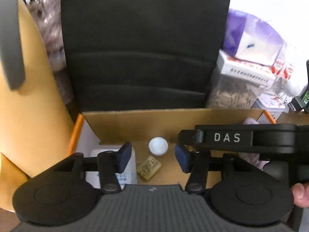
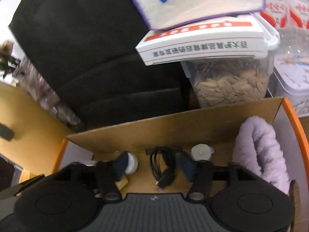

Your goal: Organize objects

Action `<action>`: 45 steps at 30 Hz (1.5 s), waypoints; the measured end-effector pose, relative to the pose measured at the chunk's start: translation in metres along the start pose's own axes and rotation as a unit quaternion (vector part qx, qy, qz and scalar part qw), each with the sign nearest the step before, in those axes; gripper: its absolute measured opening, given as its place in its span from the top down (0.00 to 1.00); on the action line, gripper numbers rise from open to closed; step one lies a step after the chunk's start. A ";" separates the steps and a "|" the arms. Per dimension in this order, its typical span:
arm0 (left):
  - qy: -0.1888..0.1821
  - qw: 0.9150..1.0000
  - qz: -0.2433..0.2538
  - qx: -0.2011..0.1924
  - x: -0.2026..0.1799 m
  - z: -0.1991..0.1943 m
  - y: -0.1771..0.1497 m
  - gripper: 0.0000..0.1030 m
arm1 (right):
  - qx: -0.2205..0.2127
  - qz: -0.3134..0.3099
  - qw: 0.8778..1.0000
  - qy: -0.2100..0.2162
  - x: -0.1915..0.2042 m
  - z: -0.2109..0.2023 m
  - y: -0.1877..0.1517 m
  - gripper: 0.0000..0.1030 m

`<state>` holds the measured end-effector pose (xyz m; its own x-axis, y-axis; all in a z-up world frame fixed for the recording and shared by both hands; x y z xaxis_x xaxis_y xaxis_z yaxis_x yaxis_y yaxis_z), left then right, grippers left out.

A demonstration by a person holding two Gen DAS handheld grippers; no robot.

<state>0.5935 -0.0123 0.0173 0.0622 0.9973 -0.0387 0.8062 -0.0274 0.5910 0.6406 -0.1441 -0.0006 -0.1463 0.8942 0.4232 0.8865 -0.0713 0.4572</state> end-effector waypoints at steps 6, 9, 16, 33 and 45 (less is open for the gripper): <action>0.010 1.000 0.000 -0.022 0.007 -0.053 -0.008 0.48 | -0.051 -0.072 0.995 -0.052 0.026 -0.064 -0.020 0.36; 0.006 0.999 0.012 -0.052 0.006 -0.100 -0.027 0.41 | -0.076 -0.112 0.988 -0.070 0.038 -0.116 -0.049 0.34; -0.064 0.991 0.042 -0.108 0.012 -0.214 -0.126 0.18 | -0.127 -0.182 0.972 -0.073 0.055 -0.216 -0.174 0.20; -0.141 0.974 0.104 -0.142 0.029 -0.356 -0.363 0.00 | -0.249 -0.219 0.935 -0.128 0.051 -0.355 -0.465 0.00; -0.155 0.977 0.093 -0.113 0.006 -0.306 -0.368 0.00 | -0.214 -0.194 0.950 -0.118 0.045 -0.319 -0.451 0.66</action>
Point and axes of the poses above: each gripper's, at about its wrist camera, not at the fingertips, and z roughly the way its jaws point, x to its left, y to its top, the point moved 2 cm from there along z, roughly the way its jaws point, and after that the axes turned 8 degrees about x, right-handed, at the moved point
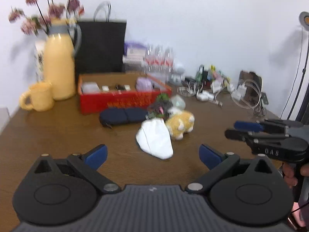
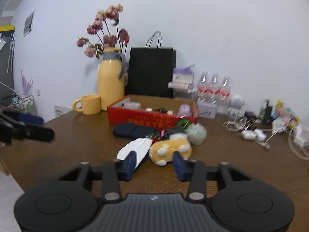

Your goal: Organize objects

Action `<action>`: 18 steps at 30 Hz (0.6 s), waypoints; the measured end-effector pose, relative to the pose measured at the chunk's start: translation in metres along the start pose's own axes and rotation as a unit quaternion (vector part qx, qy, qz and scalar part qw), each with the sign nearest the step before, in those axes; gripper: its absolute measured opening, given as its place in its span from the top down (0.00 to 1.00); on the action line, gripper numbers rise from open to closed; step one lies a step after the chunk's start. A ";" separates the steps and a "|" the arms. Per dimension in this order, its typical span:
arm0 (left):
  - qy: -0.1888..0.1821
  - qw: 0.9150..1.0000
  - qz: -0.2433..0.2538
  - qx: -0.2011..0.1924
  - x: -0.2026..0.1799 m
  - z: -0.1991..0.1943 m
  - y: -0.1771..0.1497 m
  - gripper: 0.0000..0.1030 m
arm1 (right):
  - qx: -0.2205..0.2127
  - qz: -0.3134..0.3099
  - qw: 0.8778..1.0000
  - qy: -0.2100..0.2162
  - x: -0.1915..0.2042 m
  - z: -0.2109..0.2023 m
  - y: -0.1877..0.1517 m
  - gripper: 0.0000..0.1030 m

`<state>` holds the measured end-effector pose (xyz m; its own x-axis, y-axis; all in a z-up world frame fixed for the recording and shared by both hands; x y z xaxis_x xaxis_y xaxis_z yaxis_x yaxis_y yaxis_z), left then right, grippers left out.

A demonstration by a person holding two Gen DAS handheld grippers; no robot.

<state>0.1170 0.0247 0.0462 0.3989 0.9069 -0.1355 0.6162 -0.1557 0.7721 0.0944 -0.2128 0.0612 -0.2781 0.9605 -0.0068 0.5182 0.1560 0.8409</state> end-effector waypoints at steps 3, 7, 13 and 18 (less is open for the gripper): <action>-0.002 1.000 -0.002 0.027 -0.006 0.049 0.002 0.00 | 0.014 0.031 0.999 0.012 -0.005 0.039 0.011 0.65; 0.003 0.999 0.026 0.036 -0.020 0.103 0.004 0.03 | 0.020 0.027 0.999 0.022 0.001 0.090 0.028 0.64; 0.004 0.999 0.029 0.045 -0.012 0.145 0.011 0.24 | 0.064 0.021 0.997 0.031 -0.001 0.168 0.049 0.65; 0.024 0.996 0.022 0.079 0.002 0.160 0.006 0.45 | 0.060 0.017 0.998 0.016 0.005 0.188 0.041 0.85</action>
Point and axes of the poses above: each gripper's, at about its wrist camera, not at the fingertips, and z roughly the way its jaws point, x to its left, y to its top, the point moved 2 cm from there along z, roughly the way its jaws point, and after that the axes turned 8 degrees about x, right-handed, at the moved point
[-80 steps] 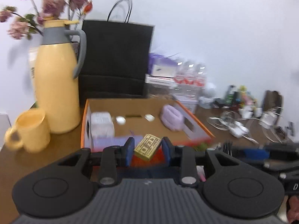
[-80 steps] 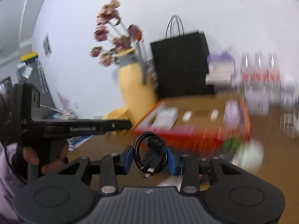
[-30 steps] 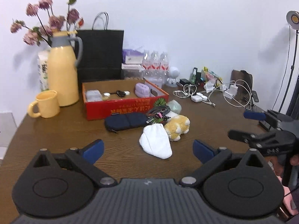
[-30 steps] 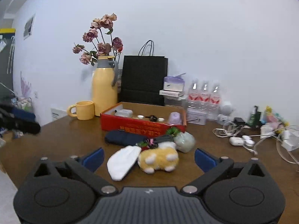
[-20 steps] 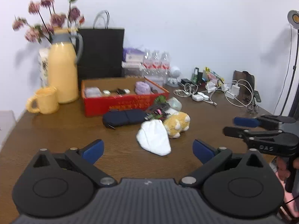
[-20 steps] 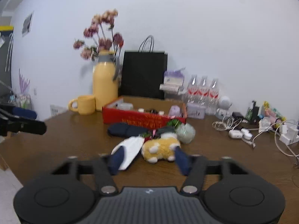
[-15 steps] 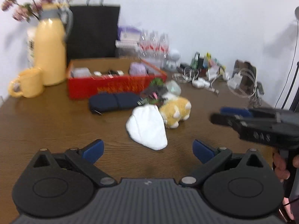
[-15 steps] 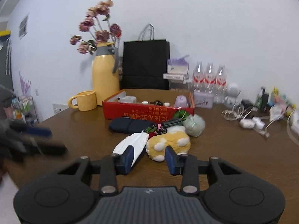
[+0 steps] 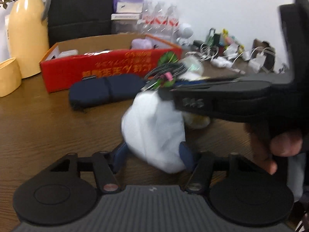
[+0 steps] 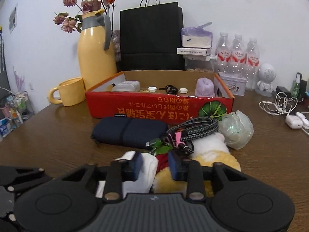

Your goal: Organize objects

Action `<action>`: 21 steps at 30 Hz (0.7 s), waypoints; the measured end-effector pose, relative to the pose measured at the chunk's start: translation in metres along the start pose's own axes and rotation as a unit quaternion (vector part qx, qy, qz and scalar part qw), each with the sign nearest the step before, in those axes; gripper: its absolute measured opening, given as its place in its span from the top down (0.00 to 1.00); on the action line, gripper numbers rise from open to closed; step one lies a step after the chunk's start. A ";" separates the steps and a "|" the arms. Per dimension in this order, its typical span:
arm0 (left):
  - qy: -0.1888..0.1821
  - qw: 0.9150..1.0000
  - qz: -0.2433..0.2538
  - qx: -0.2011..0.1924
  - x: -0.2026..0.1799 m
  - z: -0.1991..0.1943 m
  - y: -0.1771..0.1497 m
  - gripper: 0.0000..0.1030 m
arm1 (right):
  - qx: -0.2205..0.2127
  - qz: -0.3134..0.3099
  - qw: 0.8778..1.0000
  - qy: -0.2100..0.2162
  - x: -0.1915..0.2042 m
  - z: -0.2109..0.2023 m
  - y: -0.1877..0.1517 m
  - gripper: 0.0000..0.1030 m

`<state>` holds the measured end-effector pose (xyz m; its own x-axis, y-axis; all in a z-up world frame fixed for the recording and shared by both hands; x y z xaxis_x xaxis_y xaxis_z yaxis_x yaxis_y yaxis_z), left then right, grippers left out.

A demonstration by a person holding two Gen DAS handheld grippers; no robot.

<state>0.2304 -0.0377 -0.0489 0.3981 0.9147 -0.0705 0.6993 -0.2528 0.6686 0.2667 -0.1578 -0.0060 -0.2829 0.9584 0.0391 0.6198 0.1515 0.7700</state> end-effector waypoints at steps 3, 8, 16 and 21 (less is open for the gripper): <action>0.012 1.000 0.007 -0.002 0.003 -0.008 -0.006 0.54 | -0.001 0.014 1.000 0.014 0.002 -0.011 -0.011 0.89; 0.017 1.000 -0.020 -0.013 0.011 -0.036 -0.025 0.83 | 0.001 0.022 1.000 0.009 0.011 -0.047 -0.034 0.89; 0.058 0.997 -0.057 -0.004 0.014 -0.065 -0.064 0.86 | 0.039 0.026 0.999 0.018 0.033 -0.111 -0.104 0.93; 0.071 0.993 -0.088 -0.012 0.018 -0.086 -0.073 0.72 | 0.021 0.023 0.999 0.025 0.035 -0.141 -0.119 0.63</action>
Point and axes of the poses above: each gripper's, at about its wrist camera, not at the fingertips, and z roughly the way its jaws point, x to its left, y to its top, the point moved 2 cm from there along z, roughly the way its jaws point, and after that the axes turned 8 degrees about x, right-handed, at the moved point
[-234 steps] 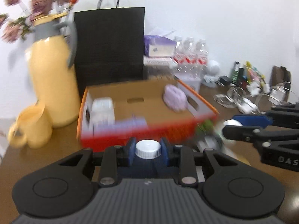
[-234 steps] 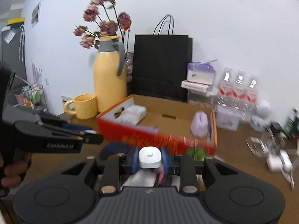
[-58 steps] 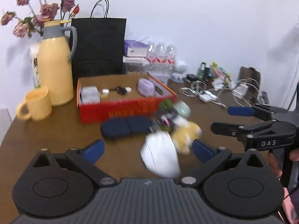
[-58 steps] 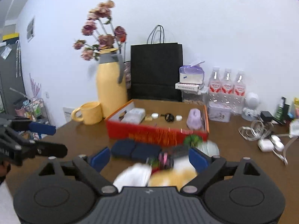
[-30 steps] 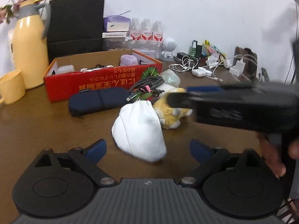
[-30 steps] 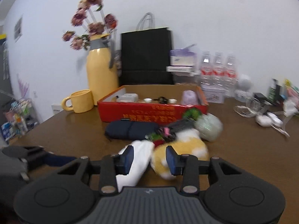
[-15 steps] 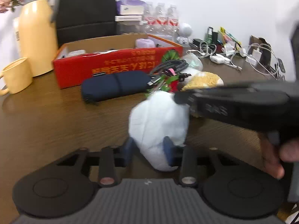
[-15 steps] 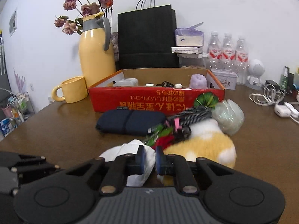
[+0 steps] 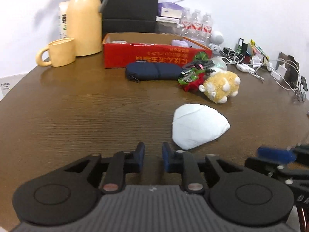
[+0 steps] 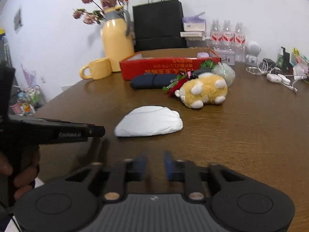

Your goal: Organize objects

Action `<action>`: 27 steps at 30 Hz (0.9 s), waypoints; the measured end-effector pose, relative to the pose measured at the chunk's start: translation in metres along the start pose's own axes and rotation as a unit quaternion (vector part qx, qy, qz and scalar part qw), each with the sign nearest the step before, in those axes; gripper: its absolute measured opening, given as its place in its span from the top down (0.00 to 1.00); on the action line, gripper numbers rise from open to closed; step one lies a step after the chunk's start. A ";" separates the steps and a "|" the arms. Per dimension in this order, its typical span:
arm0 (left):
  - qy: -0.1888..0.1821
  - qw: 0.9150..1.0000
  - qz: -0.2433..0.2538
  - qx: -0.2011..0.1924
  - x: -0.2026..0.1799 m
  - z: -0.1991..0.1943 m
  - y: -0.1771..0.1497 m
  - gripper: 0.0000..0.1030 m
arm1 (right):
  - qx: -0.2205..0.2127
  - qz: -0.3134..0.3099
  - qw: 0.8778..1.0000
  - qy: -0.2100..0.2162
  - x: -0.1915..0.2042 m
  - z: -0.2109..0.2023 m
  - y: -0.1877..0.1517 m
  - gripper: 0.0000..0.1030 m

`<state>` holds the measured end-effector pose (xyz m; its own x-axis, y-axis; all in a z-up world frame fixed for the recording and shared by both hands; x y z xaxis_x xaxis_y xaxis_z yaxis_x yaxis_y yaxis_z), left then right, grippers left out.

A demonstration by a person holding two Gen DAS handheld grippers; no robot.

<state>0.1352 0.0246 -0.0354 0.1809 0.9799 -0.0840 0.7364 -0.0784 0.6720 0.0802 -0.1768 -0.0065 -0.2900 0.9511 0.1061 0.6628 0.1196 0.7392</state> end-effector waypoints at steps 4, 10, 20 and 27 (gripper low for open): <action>-0.017 1.000 -0.019 0.001 0.001 -0.002 0.005 0.61 | -0.009 0.015 0.999 -0.030 -0.025 0.010 0.016 0.60; -0.040 0.999 0.010 0.012 -0.026 0.014 0.009 0.44 | 0.012 -0.005 1.000 0.008 -0.045 0.063 0.056 0.60; -0.018 1.000 0.004 0.004 -0.021 0.031 0.015 0.69 | 0.036 0.006 0.998 0.044 -0.035 0.098 0.072 0.71; -0.013 1.000 0.013 0.005 -0.028 0.024 0.007 0.69 | 0.006 0.054 0.999 0.007 -0.024 0.068 0.038 0.86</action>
<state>0.1510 -0.0074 -0.0462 0.2161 0.9726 -0.0859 0.7384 -0.1052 0.6662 0.1591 -0.1755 -0.0262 -0.2268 0.9544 0.1940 0.6994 0.0210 0.7144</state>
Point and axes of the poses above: each gripper's, at about its wrist camera, not at the fingertips, and z roughly the way its jaws point, x to its left, y to its top, the point moved 2 cm from there along z, roughly the way its jaws point, and after that the axes turned 8 degrees about x, right-handed, at the moved point
